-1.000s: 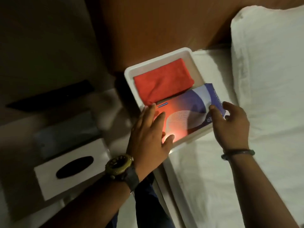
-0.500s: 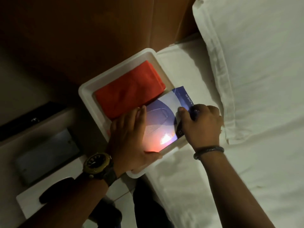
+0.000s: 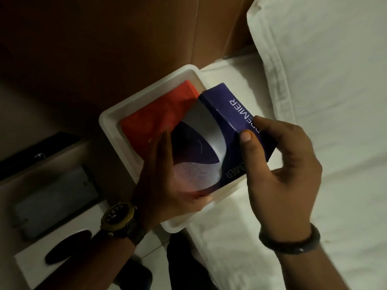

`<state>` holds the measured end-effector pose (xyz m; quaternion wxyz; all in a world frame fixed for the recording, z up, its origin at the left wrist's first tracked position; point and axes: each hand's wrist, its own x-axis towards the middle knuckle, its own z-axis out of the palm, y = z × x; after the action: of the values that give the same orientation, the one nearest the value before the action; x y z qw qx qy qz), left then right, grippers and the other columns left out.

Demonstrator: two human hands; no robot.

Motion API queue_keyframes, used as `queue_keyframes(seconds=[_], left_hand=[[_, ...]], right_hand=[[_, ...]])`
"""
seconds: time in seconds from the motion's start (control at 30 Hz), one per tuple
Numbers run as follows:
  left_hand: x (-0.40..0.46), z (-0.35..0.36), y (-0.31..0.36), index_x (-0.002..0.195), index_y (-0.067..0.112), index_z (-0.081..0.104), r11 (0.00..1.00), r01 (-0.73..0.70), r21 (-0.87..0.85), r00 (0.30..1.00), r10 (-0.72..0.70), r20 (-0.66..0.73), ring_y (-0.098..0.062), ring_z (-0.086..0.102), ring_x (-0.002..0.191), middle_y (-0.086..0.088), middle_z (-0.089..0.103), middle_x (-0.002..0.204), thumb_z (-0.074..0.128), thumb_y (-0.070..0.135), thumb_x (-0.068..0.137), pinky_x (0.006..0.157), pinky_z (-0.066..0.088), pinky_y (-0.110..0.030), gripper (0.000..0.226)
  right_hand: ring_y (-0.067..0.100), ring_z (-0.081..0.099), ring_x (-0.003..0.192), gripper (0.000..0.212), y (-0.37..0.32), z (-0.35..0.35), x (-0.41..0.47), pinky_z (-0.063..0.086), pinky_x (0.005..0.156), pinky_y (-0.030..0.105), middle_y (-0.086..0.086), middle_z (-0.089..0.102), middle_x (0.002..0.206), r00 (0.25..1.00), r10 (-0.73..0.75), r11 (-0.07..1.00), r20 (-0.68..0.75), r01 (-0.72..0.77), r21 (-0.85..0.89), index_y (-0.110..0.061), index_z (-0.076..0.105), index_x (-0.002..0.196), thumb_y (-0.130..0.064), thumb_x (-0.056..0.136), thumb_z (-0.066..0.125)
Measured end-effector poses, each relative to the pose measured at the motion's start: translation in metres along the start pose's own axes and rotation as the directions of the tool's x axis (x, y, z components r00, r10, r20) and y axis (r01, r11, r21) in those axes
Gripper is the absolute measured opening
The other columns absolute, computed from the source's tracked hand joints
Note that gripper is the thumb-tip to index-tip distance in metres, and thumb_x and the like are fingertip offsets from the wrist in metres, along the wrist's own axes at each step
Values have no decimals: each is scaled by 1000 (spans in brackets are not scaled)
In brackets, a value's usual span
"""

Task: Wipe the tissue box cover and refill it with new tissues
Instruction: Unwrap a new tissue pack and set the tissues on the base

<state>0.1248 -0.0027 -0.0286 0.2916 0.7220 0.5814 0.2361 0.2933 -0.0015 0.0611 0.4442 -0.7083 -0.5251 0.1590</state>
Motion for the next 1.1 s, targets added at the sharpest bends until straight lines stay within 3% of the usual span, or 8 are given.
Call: queue_keyframes(seconds=[0.13,0.23,0.33,0.5,0.67,0.9,1.0,1.1], left_hand=[[-1,-30,11,153,13,11,975,120,-188,988,-98,121,6,30,130,-3,33,149,72,61,51,103,31,-5,129],[-16,-64,20,150,29,24,746,315,-587,949,-232,214,-8,43,135,6,43,148,73,60,62,107,42,-40,105],[-22,-92,42,145,35,34,457,418,-785,893,-364,264,-18,63,116,3,60,134,75,68,60,89,52,-40,101],[-16,-104,83,112,41,56,487,505,-713,804,-565,184,-14,71,93,10,71,108,80,52,50,78,59,-45,68],[-13,-111,77,107,40,60,399,467,-789,818,-535,214,-17,73,84,7,73,99,65,20,65,72,61,-48,46],[-30,-108,50,124,59,38,773,314,-551,938,-341,56,-5,52,125,20,44,142,66,2,85,94,55,-37,75],[-36,-105,53,129,41,49,975,110,-192,980,-138,-142,-8,37,135,2,32,153,65,8,87,99,45,-22,56],[-36,-105,62,108,19,69,993,60,-97,979,-77,-187,-19,50,127,-1,48,143,58,15,89,93,53,-35,23]], right_hand=[[26,59,103,35,-30,-3,-23,45,89,30,7,61,110,981,-186,981,58,189,-54,-6,63,118,-25,88,64],[20,56,112,39,-39,1,-52,44,95,29,3,62,116,962,-241,971,126,238,34,-8,57,126,-20,89,62],[23,54,122,42,-42,5,-78,50,91,37,3,66,121,958,-204,969,199,168,183,-7,49,135,-14,93,52],[26,58,121,42,-46,-1,-88,49,95,42,8,66,124,970,-53,939,235,-32,343,-12,51,135,-12,94,41],[24,65,110,37,-48,-7,-71,56,84,49,-2,69,118,970,22,914,242,-117,388,-21,60,117,-5,84,54],[5,61,103,44,-45,-5,-52,52,85,22,-7,66,116,936,-58,995,347,28,93,-21,62,116,-40,77,73],[5,60,96,43,-50,-4,-52,50,83,16,-3,69,111,934,-86,996,348,81,28,-19,64,116,-38,78,71],[3,58,85,38,-54,-5,-49,45,76,4,-5,70,100,934,-85,995,346,100,-25,-16,65,113,-32,79,71]])
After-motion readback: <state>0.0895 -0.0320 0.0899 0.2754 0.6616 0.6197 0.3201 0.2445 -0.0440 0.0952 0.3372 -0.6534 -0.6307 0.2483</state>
